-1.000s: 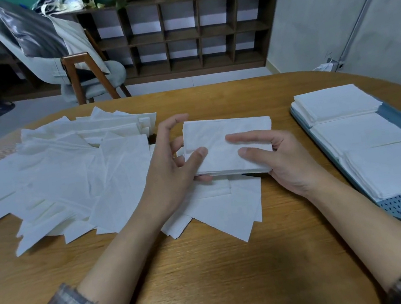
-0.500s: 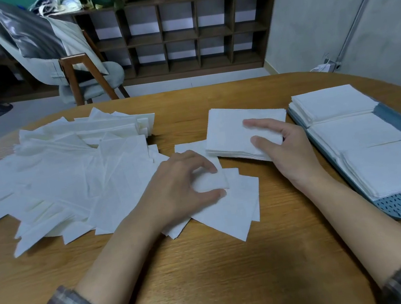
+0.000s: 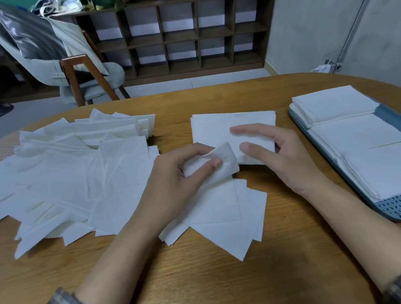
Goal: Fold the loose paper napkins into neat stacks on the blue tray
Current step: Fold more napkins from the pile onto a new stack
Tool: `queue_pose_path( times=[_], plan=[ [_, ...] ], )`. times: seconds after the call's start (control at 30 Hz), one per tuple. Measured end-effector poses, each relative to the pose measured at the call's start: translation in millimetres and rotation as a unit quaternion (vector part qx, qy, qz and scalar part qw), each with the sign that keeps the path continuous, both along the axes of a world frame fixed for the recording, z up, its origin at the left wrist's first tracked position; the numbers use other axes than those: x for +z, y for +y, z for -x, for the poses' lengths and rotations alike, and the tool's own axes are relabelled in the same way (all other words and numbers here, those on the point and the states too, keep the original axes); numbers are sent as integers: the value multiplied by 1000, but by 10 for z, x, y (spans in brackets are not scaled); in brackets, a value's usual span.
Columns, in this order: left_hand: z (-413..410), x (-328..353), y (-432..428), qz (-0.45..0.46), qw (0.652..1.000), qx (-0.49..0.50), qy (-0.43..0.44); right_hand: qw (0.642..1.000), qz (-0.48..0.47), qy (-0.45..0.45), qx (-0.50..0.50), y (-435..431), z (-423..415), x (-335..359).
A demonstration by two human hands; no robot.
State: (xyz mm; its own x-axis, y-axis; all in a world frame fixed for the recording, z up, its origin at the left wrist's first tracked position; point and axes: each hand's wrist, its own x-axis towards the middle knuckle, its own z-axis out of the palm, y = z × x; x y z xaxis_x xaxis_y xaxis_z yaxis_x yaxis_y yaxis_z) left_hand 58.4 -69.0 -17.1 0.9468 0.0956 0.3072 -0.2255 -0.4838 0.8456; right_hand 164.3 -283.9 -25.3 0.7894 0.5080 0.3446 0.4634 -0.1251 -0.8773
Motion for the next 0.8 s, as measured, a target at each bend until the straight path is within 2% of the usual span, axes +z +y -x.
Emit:
queue_pose_path(
  times=[0.07, 0.17, 0.3, 0.47, 0.6, 0.8],
  plan=[
    [-7, -7, -12, 10, 1000, 22, -17, 999, 26, -27, 5, 23, 39, -27],
    [-7, -26, -52, 18, 998, 46, -39, 999, 45, -12, 2, 74, 74, -76],
    [7, -16, -52, 30, 999, 33, 1, 999, -14, 29, 10, 85, 65, -28],
    [-50, -86, 10, 26, 999, -6, 39, 991, -96, 71, -52, 31, -1, 11],
    [-82, -39, 68, 122, 991, 54, -1, 981, -136, 121, -69, 5, -83, -33],
    [-91, -20, 156, 122, 981, 129, -83, 977, -116, 176, -9, 10, -70, -46]
  ],
)
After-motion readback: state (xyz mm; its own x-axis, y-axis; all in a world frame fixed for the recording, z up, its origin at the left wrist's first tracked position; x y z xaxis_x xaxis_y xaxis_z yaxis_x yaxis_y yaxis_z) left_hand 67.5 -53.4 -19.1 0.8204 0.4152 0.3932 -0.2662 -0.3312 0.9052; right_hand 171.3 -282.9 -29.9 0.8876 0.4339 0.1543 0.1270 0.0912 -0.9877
